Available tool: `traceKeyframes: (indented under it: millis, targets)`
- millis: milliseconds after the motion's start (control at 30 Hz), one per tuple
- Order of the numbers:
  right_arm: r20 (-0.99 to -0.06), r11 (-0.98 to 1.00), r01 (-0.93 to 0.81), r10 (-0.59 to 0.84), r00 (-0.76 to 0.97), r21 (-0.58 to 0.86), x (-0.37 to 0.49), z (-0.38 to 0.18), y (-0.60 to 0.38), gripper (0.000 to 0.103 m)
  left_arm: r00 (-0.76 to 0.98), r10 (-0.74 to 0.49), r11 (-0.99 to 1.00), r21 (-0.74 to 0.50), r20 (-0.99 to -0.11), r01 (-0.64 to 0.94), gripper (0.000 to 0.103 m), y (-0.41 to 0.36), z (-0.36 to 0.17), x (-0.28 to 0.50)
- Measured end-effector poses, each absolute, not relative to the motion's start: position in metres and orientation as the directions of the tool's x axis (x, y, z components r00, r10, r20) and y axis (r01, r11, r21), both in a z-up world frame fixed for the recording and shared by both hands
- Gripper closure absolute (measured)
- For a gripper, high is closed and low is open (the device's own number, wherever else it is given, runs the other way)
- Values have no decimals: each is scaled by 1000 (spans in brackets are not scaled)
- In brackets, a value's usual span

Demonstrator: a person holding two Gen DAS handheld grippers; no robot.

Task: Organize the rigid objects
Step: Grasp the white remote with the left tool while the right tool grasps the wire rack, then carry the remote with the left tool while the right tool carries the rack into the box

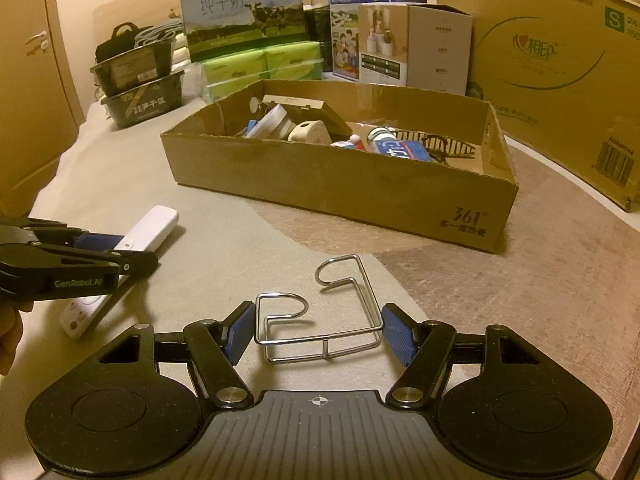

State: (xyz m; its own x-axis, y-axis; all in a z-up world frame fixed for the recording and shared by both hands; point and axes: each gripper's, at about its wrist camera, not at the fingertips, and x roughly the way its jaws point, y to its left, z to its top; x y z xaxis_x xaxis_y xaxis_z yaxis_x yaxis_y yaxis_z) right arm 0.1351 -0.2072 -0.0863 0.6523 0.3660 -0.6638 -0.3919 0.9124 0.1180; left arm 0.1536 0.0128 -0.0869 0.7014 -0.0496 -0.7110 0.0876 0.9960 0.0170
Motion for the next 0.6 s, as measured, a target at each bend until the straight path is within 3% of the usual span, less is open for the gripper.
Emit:
traceKeyframes:
  millis: [600]
  targets:
    - [-638,918,-373,366,677,132,116,-69,-215,35,697,-69,997,-27,-714,72,68,9,-61,124]
